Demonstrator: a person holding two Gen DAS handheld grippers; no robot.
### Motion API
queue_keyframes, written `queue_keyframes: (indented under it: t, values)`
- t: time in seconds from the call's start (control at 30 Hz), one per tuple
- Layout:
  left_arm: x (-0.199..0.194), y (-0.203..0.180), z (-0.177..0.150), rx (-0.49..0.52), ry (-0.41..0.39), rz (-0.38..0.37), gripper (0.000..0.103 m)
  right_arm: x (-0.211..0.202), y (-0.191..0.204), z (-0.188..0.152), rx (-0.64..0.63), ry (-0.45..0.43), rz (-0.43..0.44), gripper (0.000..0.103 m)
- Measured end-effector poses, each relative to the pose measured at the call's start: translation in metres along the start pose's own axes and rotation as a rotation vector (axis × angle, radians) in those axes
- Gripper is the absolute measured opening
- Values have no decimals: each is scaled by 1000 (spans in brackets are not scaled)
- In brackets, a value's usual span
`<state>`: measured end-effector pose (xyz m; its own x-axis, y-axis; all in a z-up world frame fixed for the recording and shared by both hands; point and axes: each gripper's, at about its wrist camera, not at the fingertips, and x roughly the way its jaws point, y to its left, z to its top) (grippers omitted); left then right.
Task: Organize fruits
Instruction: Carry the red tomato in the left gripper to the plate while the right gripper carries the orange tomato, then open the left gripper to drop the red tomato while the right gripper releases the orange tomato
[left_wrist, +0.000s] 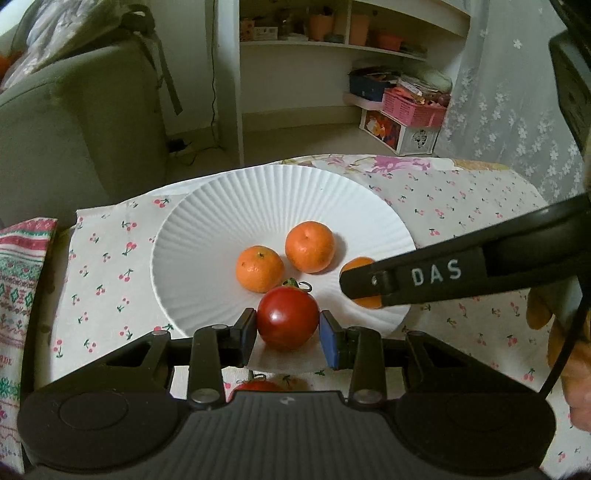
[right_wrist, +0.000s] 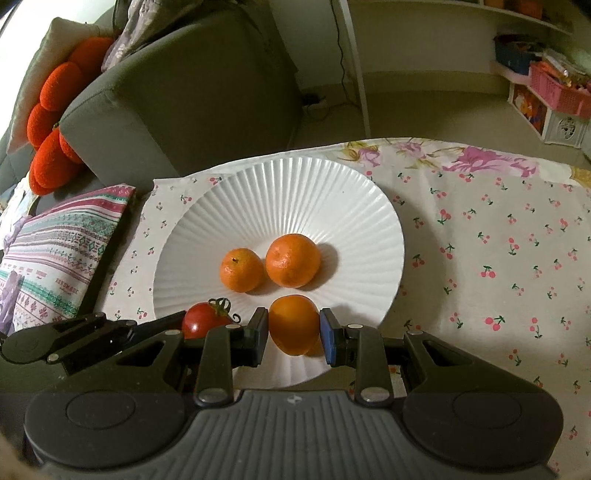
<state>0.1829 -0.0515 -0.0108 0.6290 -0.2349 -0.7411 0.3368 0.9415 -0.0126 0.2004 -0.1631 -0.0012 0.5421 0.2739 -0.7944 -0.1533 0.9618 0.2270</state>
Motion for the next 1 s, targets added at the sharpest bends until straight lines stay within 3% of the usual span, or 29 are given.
queue_keyframes:
  t: [0.53,1.0]
  values:
    - [1,3,-3,12,3,-17,29,2,7,-2,-1,-8,16,29]
    - [-26,20,-3,-81,-10,-16,31,-28,-1,1,29,-56,5,31]
